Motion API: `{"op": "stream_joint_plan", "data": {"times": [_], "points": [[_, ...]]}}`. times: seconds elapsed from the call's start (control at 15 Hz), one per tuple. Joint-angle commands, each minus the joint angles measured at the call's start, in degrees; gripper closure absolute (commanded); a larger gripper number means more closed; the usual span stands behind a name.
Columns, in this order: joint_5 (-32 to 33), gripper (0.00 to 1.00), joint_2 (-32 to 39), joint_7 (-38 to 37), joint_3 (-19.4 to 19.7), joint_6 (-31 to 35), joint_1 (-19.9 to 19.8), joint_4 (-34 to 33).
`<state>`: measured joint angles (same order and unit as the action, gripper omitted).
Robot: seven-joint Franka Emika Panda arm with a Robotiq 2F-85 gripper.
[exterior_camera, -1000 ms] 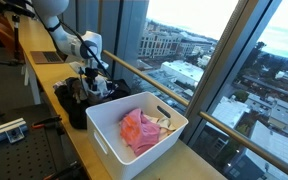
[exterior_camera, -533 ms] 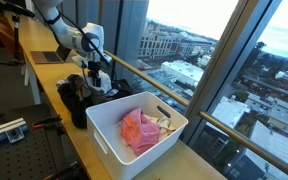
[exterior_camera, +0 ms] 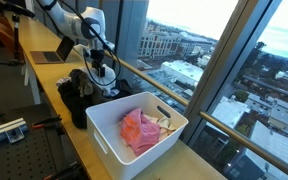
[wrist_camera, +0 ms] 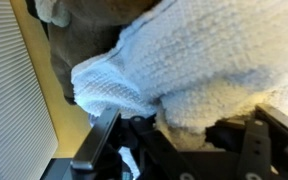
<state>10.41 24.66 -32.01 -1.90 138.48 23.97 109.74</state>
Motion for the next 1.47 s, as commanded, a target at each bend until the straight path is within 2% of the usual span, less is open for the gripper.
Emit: {"op": "stream_joint_plan", "data": {"times": [0.0, 0.33, 0.87, 1.4], "points": [[2.2, 1.0, -6.5, -0.7, 0.5, 0.0, -1.1, 2.7], [4.4, 1.0, -15.5, -0.7, 1.2, -1.2, -5.0, 4.6], [6.7, 1.0, -31.4, 0.0, 0.3, -5.6, -15.3, 5.6], [7.0, 1.0, -38.7, 3.3, 0.3, -11.9, -24.0, 2.5]]}}
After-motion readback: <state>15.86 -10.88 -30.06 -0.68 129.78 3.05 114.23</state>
